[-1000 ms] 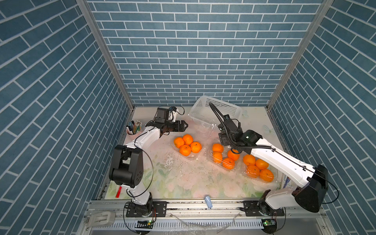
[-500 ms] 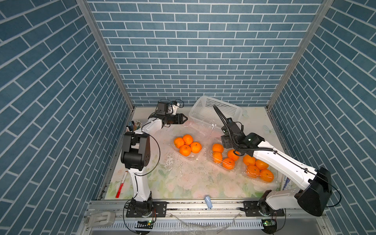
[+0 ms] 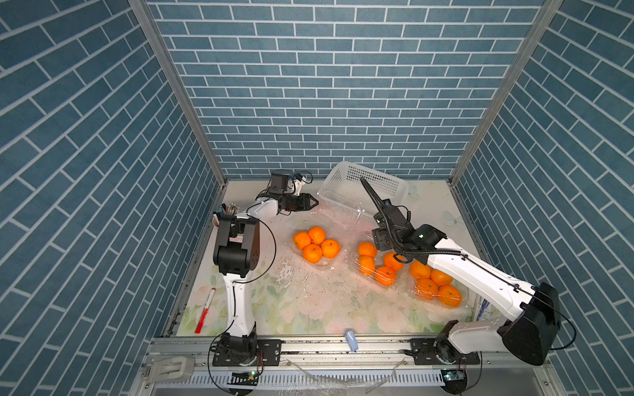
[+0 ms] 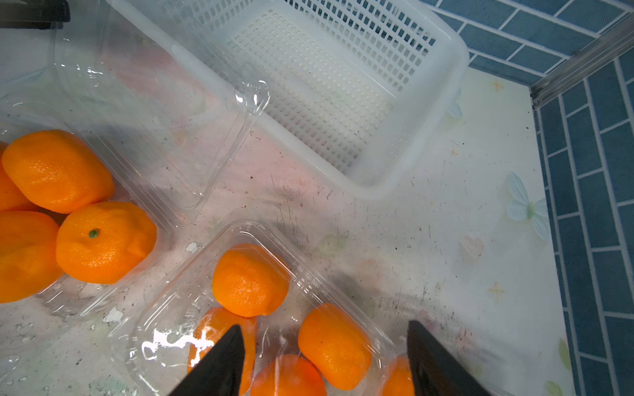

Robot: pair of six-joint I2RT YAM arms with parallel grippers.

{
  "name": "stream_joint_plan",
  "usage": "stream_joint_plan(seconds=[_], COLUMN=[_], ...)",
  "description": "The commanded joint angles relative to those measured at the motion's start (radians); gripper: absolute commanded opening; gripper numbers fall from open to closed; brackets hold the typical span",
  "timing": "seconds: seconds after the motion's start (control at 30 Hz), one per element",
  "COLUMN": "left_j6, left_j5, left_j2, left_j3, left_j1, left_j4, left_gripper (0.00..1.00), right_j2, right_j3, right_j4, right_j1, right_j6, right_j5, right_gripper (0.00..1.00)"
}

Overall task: Take oranges out of containers
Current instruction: Adjust the packing box at the center of the board.

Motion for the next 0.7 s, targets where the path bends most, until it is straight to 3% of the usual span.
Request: stream_joint_plan(seconds=[0.0,0.4,0.6,0.67], left_j6=[-0.014,-0.091,-0.01,0.017], left_j5=[-0.01,0.089,0.051,0.038], left_j2=[0.017,0.029,0.034,0.037], left_j3=[0.018,-0.049,-0.021,-0.01], left_j1=[-0.003,-0.006,-0.023,-0.031], left_j4=[-0.001,0.159,0.071,0.035], left_gripper=[0.51,0.43,0.42,0.37], right_j2=[0.013,0.025,0.03,0.03], right_j3=[-0.005,-0.009,-0.003,-0.003], right_j4=[0.001,-0.002,-0.007,-0.006], right_j1=[-0.002,-0.003,-0.003,-0.002], right_j6=[0.049,0.068,0.07,0.071], right_j5=[-0.015,-0.008,-0.008,-0.008], right_gripper=[0.74,0.73,0.72,0.72])
